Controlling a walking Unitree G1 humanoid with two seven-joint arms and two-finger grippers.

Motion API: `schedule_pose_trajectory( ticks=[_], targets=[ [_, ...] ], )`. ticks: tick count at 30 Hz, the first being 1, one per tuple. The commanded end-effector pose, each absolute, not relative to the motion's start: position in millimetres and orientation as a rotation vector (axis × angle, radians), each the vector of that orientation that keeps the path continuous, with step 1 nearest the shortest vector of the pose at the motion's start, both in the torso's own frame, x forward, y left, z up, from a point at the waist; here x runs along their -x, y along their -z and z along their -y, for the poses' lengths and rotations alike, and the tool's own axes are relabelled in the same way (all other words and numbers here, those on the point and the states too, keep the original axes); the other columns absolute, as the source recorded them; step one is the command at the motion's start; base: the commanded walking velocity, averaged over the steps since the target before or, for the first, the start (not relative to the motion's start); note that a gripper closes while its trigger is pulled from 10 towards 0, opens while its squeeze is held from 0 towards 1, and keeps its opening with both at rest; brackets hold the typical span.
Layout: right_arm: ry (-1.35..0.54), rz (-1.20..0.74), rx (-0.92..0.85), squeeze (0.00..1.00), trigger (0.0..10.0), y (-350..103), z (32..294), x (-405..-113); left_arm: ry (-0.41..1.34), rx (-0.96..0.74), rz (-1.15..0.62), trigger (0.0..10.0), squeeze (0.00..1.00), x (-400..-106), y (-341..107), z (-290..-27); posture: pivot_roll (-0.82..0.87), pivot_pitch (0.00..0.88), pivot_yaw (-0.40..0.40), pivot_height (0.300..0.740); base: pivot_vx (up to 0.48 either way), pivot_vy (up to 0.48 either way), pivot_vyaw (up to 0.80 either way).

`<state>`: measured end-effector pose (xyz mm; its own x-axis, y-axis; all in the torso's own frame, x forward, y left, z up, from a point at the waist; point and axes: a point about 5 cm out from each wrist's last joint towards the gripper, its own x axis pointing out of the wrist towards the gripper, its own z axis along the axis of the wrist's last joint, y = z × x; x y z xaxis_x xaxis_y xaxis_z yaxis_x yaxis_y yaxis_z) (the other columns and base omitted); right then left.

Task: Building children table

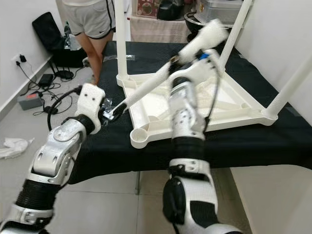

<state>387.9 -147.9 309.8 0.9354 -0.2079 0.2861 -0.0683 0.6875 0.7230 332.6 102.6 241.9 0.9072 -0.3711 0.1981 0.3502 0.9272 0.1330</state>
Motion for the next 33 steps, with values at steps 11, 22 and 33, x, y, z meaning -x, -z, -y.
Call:
schedule_pose_trajectory(
  ticks=[11,22,33],
  targets=[
    [0.097,0.192,-1.221,0.0,0.0,-292.5,141.2,-394.1,0.354,0.347,0.3,10.0,0.0,-326.2,-257.5,-90.3,0.12,0.073,-0.087,0.74,0.0,0.0,0.0],
    [-0.011,0.263,-0.932,0.0,0.0,-295.3,129.9,-391.6,0.485,0.366,0.277,10.0,0.0,-311.1,-253.2,-67.5,0.13,0.056,-0.097,0.74,0.0,0.0,0.0],
    [-0.02,0.357,-0.69,0.0,0.0,-310.8,133.0,-391.2,0.596,0.23,0.214,10.0,0.0,-299.6,-243.8,-55.6,0.13,0.05,-0.099,0.74,0.0,0.0,0.0]
  ],
)
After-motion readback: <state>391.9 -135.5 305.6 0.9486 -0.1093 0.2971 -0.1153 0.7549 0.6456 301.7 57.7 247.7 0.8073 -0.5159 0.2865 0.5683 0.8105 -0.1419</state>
